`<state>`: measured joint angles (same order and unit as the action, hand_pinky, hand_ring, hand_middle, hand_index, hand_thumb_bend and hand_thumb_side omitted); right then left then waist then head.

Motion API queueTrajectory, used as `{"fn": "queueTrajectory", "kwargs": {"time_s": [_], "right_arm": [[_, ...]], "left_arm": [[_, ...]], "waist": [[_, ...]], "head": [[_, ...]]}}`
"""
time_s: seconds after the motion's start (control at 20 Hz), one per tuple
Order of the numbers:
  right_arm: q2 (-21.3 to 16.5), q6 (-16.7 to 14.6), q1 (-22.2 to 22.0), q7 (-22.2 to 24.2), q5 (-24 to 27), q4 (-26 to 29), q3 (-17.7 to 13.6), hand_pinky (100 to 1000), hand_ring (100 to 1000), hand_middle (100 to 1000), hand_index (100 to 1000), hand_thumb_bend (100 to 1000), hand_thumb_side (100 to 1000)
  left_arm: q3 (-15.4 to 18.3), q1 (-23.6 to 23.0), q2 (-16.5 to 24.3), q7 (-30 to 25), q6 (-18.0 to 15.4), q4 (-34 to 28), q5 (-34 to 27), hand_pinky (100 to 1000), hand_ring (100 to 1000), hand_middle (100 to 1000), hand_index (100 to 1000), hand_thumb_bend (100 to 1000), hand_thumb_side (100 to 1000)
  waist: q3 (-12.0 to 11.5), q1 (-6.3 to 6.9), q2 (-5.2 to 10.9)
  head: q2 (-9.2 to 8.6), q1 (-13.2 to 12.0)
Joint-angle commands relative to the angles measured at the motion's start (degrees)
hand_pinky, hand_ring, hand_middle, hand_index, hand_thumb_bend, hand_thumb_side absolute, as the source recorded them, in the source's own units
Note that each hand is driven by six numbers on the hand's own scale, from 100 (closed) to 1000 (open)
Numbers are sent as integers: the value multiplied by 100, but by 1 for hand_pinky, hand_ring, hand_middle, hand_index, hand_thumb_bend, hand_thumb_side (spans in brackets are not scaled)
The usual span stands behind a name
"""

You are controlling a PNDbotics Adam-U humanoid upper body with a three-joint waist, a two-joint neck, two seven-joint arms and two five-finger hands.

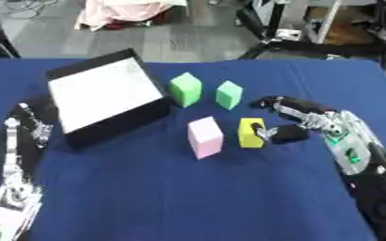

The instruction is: Pick up objects on the table and place them in the box.

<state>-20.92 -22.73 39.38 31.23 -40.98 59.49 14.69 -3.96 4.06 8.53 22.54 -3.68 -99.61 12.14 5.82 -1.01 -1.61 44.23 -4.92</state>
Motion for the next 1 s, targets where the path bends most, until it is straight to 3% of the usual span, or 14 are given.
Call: {"fn": "queueTrajectory", "kwargs": {"time_s": [0.05,0.35,0.45,0.55,0.75,0.95,1.0], "right_arm": [[17,-42,193,-86,-417,-182,-46,882,919,883,957,100,438],[210,-111,365,-281,-1084,-675,-166,882,907,843,944,100,372],[247,-143,390,-351,-1206,-790,-211,876,887,757,911,100,309],[266,-161,385,-517,-1171,-826,-276,861,851,622,792,100,283],[244,-174,370,-968,-618,-624,-373,831,802,468,564,100,214],[207,-118,526,-1129,415,-17,-444,823,792,447,536,100,204],[205,-76,613,-1125,677,114,-444,823,791,448,537,100,602]], "left_arm": [[2,54,56,-21,-6,-85,8,763,688,600,689,829,768],[-8,50,50,-29,-8,-83,0,763,689,601,689,828,768],[-6,51,48,-28,-10,-85,-1,763,689,601,690,827,768],[-2,51,46,-24,-10,-85,-4,763,690,601,689,828,767],[0,48,47,-20,-10,-84,-6,762,691,601,689,828,768],[-5,53,47,-20,-12,-91,-12,762,691,602,689,827,768],[-9,56,47,-24,-14,-94,-13,762,691,602,689,839,763]], "waist": [[-5,-54,84],[-8,-46,82],[-11,-44,79],[-12,-43,76],[-11,-43,74],[-22,-36,73],[-28,-33,72]], "head": [[-11,20],[-11,49],[-11,49],[-11,42],[-11,34],[-11,42],[-11,45]]}}
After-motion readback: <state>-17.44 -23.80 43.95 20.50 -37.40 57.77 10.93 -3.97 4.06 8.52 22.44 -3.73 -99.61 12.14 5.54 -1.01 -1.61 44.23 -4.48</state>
